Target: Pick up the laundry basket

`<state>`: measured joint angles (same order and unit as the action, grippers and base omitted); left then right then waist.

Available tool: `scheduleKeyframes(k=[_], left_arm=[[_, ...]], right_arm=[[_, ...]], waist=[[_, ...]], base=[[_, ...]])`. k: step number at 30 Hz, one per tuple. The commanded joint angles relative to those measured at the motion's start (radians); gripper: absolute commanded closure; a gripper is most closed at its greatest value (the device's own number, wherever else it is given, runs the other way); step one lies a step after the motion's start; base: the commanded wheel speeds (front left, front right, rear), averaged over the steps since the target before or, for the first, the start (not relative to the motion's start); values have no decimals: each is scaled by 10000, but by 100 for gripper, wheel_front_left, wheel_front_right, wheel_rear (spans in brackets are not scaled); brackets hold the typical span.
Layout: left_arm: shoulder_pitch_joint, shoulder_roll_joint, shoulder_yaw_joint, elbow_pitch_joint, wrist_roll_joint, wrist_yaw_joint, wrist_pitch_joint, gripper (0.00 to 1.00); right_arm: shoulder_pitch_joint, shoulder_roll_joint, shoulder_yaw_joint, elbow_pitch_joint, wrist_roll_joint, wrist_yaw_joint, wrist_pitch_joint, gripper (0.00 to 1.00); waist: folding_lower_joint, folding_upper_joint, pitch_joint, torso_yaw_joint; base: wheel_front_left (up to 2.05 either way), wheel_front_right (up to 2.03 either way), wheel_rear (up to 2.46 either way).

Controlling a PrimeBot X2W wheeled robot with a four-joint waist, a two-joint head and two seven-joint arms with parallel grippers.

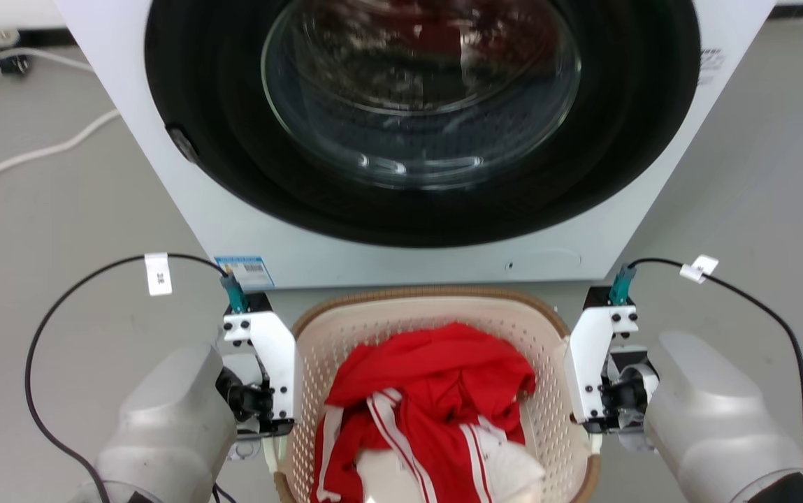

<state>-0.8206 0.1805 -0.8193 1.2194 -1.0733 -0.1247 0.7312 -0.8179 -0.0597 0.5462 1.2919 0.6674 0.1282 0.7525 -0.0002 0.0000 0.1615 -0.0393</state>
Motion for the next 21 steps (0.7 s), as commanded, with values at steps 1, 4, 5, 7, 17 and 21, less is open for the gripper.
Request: scheduleKeyframes(k=[1,4,5,7,17,21], left_arm=[[113,-217,-22,-83,-97,-102,60,100],[391,-273,-71,-23,-184,-102,202,100],[468,-299,-72,7,-239,-102,265,100],[627,-331,-86,51,-306,-102,351,100],[1044,-395,-154,123,-538,-102,464,100],[1198,-430,-207,116,-588,-102,431,100]], right_arm=[[187,171,-38,-70,-45,45,113,100],[475,170,-144,-65,-96,45,366,100],[552,171,-190,-65,-129,45,451,100],[718,168,-285,-67,-281,44,557,100],[1019,160,-909,-68,-965,41,848,100],[1065,156,-1061,-66,-1212,39,819,100]], waist=[[2,0,-445,-5],[2,0,-943,-14],[2,0,-1082,-15],[2,0,-1402,-32],[2,0,-2079,-44],[2,0,-2263,-21]], base=[[0,0,0],[0,0,0],[0,0,0],[0,0,0],[0,0,0],[0,0,0]])
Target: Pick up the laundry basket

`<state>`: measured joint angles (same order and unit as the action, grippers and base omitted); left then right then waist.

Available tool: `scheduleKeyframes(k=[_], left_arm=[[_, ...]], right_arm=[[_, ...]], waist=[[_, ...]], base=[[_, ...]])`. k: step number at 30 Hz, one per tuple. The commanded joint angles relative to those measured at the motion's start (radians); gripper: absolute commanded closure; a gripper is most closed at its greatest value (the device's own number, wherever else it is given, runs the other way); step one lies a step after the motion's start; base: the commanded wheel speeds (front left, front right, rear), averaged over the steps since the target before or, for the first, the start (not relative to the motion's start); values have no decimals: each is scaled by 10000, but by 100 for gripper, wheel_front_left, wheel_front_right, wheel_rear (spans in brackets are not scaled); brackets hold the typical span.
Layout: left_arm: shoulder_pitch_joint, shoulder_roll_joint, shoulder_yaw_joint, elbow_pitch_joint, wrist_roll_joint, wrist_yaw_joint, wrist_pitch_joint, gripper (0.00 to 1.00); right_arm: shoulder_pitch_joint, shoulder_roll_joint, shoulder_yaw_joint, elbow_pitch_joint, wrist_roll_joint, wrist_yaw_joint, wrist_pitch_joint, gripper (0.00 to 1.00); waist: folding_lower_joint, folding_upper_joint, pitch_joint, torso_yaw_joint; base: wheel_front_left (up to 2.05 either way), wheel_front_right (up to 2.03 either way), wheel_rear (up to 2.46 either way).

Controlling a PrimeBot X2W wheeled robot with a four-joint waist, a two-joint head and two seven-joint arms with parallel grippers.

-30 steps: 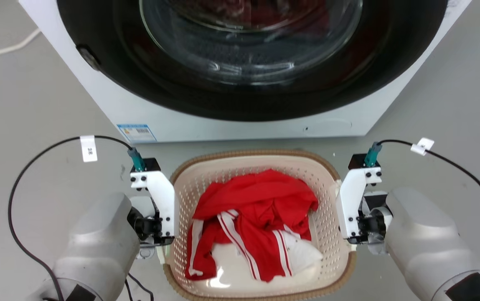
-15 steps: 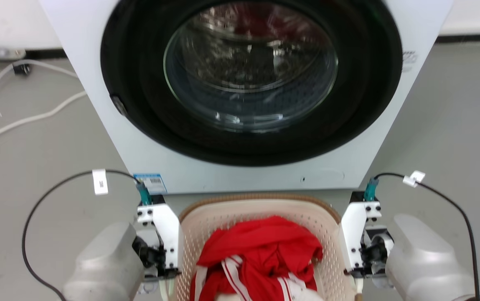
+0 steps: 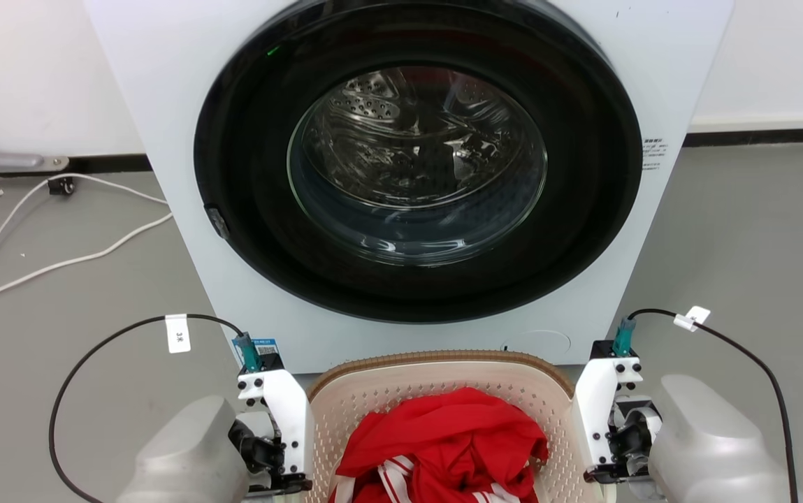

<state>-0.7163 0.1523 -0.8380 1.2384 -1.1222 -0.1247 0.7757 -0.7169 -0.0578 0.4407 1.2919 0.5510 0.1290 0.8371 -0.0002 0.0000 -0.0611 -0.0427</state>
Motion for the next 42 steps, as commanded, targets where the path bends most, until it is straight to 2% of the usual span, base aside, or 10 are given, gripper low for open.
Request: scheduleKeyframes(k=[1,42], left_arm=[[178,-151,-26,-72,-121,-102,-27,100],[-49,-83,-383,-76,-382,-103,-473,100]], right_arm=[[81,135,-45,-66,-86,32,-39,100],[8,147,430,-68,605,32,-264,100]], waist=[[2,0,-73,21],[2,0,-23,-15]], base=[[0,0,0],[0,0,0]])
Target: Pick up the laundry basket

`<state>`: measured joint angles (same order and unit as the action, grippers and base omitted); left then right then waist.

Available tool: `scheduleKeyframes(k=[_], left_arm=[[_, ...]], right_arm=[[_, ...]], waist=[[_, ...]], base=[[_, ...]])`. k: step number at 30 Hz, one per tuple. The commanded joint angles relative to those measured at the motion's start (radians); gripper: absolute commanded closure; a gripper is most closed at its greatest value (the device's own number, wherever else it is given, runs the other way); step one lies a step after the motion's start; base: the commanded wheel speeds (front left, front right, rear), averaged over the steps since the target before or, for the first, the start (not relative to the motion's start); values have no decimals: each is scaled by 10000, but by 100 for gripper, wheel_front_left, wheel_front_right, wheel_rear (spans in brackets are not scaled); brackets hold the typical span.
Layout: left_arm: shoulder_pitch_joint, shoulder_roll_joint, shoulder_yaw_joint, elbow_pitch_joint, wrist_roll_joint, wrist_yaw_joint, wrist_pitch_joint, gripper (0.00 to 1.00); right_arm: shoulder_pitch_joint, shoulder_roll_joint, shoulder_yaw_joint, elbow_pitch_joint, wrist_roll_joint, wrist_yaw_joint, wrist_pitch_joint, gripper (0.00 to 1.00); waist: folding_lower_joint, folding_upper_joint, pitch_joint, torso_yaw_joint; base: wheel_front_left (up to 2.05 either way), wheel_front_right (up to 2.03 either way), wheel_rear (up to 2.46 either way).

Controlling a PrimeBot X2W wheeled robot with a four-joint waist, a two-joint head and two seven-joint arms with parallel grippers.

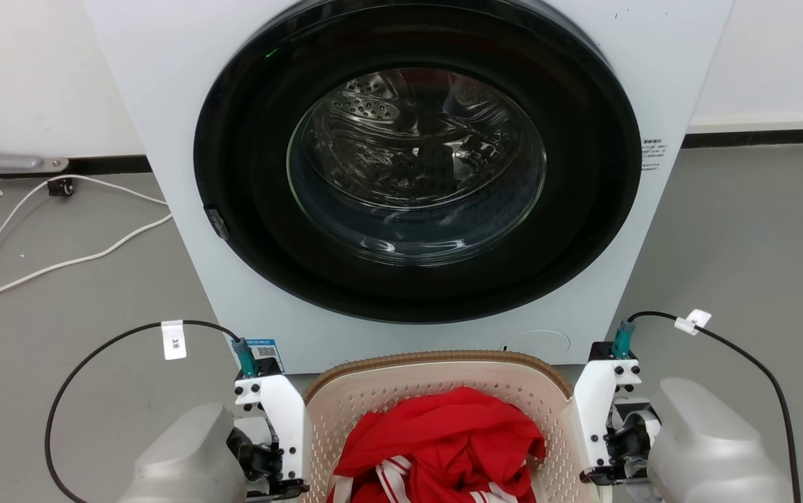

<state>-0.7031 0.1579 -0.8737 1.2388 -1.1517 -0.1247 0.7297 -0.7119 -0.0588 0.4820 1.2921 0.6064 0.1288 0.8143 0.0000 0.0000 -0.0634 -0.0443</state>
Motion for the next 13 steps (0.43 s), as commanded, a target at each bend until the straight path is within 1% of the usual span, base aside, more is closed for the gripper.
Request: scheduleKeyframes(k=[1,13], left_arm=[[-182,-135,-25,-77,-88,-103,-32,100],[-172,-62,-106,-98,-172,-103,-105,100]], right_arm=[[-43,158,25,-70,50,35,-45,100],[8,155,75,-69,193,34,-53,100]], waist=[[0,0,6,2],[0,0,26,37]], base=[[0,0,0],[0,0,0]])
